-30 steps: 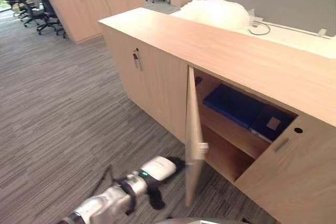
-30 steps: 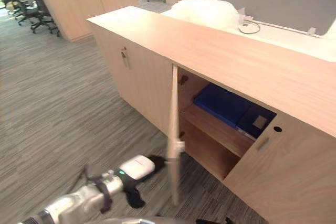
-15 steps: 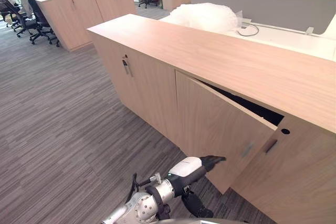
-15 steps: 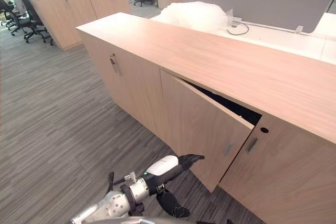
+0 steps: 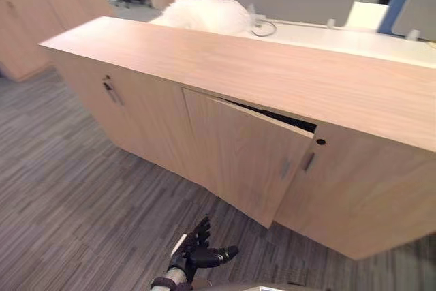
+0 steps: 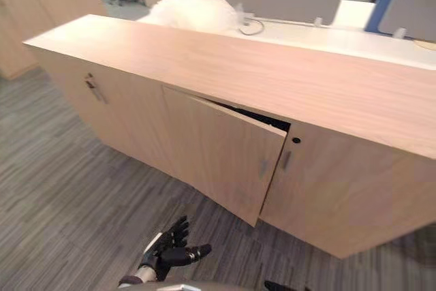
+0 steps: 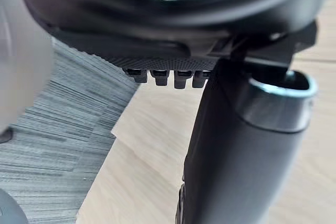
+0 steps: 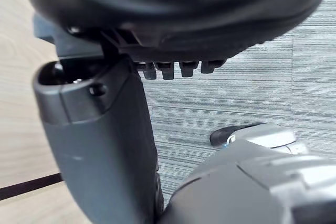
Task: Walk over to the cabinet, pick up the folder, carry it to the office cabinet, place the folder inside the office cabinet, then close the office cabinet door
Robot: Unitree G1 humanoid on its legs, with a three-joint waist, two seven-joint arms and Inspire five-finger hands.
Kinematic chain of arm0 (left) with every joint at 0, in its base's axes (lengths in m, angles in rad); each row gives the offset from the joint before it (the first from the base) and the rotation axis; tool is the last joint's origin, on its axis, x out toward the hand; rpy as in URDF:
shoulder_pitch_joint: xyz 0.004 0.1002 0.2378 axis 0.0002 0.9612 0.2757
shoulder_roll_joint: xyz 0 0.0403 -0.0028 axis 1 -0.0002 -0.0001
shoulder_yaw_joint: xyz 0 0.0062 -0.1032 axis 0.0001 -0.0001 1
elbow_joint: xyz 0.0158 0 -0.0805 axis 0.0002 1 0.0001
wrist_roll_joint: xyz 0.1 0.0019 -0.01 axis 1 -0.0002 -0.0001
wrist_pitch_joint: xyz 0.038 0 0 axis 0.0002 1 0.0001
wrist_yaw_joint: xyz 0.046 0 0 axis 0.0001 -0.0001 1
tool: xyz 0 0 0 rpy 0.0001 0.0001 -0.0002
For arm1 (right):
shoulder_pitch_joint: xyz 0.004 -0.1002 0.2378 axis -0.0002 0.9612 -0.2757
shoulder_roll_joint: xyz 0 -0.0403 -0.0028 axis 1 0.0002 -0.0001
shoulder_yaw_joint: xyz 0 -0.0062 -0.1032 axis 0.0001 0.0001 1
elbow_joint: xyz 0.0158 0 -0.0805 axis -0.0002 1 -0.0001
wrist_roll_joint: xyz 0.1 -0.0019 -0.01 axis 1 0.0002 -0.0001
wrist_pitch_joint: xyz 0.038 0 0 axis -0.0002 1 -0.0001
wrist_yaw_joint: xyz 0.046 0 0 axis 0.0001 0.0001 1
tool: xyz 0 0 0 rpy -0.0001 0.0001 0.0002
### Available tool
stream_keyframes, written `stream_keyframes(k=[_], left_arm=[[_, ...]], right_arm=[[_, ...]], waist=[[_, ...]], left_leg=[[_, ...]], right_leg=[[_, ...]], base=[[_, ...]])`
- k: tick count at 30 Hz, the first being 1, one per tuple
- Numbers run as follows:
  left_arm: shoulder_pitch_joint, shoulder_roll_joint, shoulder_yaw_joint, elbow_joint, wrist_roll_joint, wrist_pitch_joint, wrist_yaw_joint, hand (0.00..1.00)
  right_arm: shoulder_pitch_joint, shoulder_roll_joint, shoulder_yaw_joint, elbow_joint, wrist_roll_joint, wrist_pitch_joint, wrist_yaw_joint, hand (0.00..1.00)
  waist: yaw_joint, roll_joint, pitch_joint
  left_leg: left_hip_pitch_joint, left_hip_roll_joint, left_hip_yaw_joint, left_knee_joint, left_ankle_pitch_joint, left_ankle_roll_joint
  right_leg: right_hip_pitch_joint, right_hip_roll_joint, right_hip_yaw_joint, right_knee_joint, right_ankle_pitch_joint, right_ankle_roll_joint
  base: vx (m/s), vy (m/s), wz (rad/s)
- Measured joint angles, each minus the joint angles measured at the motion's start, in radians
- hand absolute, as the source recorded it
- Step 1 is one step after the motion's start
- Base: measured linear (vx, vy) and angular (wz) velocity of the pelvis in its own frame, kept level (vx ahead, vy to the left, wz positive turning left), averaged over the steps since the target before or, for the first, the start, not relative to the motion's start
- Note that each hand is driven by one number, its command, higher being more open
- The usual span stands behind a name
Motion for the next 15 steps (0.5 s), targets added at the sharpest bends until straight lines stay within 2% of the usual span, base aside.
stream_keyframes(k=[3,5,6,8,12,15], left_arm=[[-0.05,-0.057,0.171,0.166,-0.06,0.0,0.003,1.0],[-0.113,-0.066,0.293,0.407,-0.076,0.005,0.024,1.0],[-0.127,-0.067,0.332,0.45,-0.084,0.013,0.026,1.0],[-0.154,-0.061,0.413,0.564,-0.008,0.014,0.043,1.0],[-0.136,-0.083,0.542,0.619,0.135,0.021,0.057,1.0],[-0.132,-0.093,0.569,0.619,0.206,0.022,0.094,1.0]], right_arm=[[0.01,0.012,0.027,-0.013,0.0,0.002,0.007,1.0],[0.046,0.024,0.036,-0.035,0.003,0.0,0.013,1.0],[0.049,0.026,0.034,-0.035,0.003,-0.001,0.015,1.0],[0.054,0.033,0.013,-0.033,0.004,-0.001,0.023,1.0],[0.069,0.038,-0.036,-0.031,0.004,-0.001,0.036,1.0],[0.07,0.041,-0.064,-0.023,0.004,0.0,0.035,1.0]], waist=[[0.009,-0.017,-0.019],[0.001,-0.03,-0.068],[-0.003,-0.031,-0.076],[-0.01,-0.029,-0.092],[-0.02,-0.024,-0.108],[-0.019,-0.023,-0.107]], left_leg=[[0.035,0.001,0.064,-0.033,-0.002,0.003],[0.07,-0.016,0.102,-0.084,0.001,0.012],[0.073,-0.019,0.109,-0.096,0.004,0.016],[0.094,-0.028,0.132,-0.14,0.02,0.033],[0.137,-0.025,0.159,-0.191,0.03,0.038],[0.18,-0.016,0.17,-0.227,0.03,0.039]], right_leg=[[-0.005,-0.016,0.058,-0.005,0.01,0.013],[-0.005,-0.034,0.092,-0.027,0.017,0.023],[-0.006,-0.037,0.098,-0.033,0.02,0.024],[-0.007,-0.048,0.117,-0.056,0.028,0.027],[0.008,-0.047,0.134,-0.079,0.032,0.024],[0.038,-0.039,0.136,-0.099,0.036,0.019]], base=[[-0.02,0.138,-0.62],[0.05,0.145,-0.5],[0.08,0.098,-0.38],[0.1,0.066,-0.27],[0.14,0.013,-0.19],[0.11,0.001,-0.11]])
